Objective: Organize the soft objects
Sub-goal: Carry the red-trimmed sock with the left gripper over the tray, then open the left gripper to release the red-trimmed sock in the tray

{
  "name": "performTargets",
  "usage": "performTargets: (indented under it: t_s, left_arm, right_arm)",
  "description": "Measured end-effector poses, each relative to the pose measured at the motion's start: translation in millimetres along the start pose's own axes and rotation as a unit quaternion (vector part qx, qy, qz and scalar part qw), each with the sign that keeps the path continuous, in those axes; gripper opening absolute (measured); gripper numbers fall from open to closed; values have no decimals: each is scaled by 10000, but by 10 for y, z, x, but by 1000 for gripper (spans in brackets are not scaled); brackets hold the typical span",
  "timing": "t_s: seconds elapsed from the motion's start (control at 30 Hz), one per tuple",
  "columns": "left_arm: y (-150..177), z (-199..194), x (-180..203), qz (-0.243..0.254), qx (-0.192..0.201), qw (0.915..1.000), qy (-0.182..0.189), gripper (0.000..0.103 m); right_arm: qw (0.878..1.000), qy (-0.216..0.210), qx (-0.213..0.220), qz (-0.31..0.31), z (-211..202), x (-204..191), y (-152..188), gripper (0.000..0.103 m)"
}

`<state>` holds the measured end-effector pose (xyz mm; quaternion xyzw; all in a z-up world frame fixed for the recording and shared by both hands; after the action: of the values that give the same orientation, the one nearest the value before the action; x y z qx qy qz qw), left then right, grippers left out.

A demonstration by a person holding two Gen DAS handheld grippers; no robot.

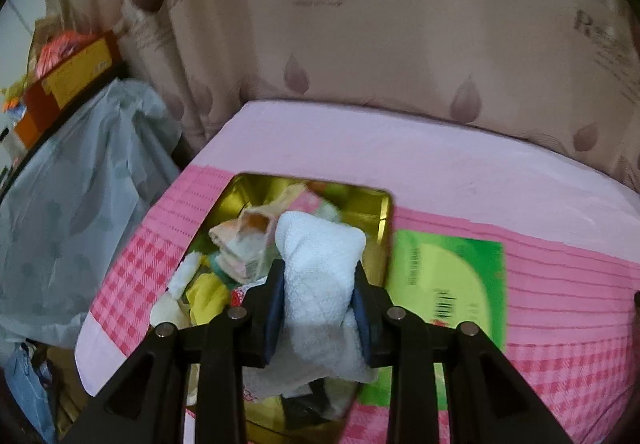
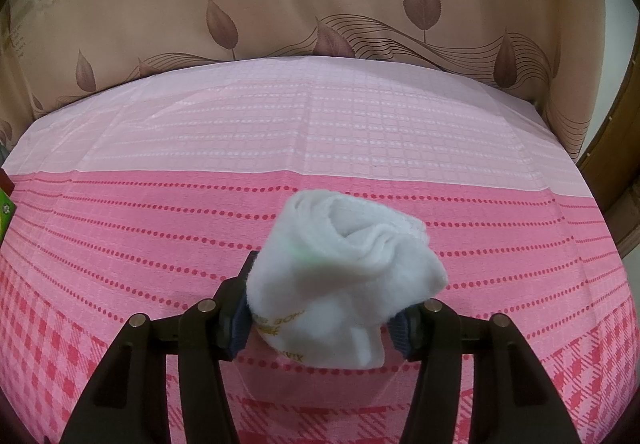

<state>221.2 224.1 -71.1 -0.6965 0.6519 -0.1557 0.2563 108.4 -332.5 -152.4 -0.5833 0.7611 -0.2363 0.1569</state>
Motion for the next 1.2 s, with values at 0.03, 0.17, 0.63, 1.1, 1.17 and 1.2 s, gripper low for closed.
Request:
performTargets:
  t_s: [0.03,0.17,0.63,1.1,1.17,1.2]
  left_arm:
    - [4,53,-50,-85,-41,10000,26,31]
    - [2,201,-193,-211,-101,9997,-20,31]
    - [61,418,-315,-125,-157,9998,-86,41]
    - [-11,-62,-262,212,157,9995,146,46]
    - [-4,-186,-277,220,259,9993,126,46]
    - [2,-246,-292,203,314,9992,107,46]
  right_arm:
    - [10000,-4,0,-2,2,3,-2,52]
    - [10000,-2,0,-2,1,2,-1,53]
    - [10000,13,-3,-8,3,21,7,54]
    - [10000,40,-17,-10,25,48,-9,56]
    - [10000,40,-17,-10,24,48,-8,56]
    - [10000,38,-17,-8,23,47,-8,56]
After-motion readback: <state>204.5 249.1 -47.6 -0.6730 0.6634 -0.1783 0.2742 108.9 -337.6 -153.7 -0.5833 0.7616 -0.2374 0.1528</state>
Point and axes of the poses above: each gripper's, at about its wrist camera, not at the fingertips, and z roughly the way its jaws point, x to its right, y to its underside, the point moved 9 cm from there along z, roughly the way its jaws point, and after that the axes turned 3 degrees about -x, right-handed, at the moved point
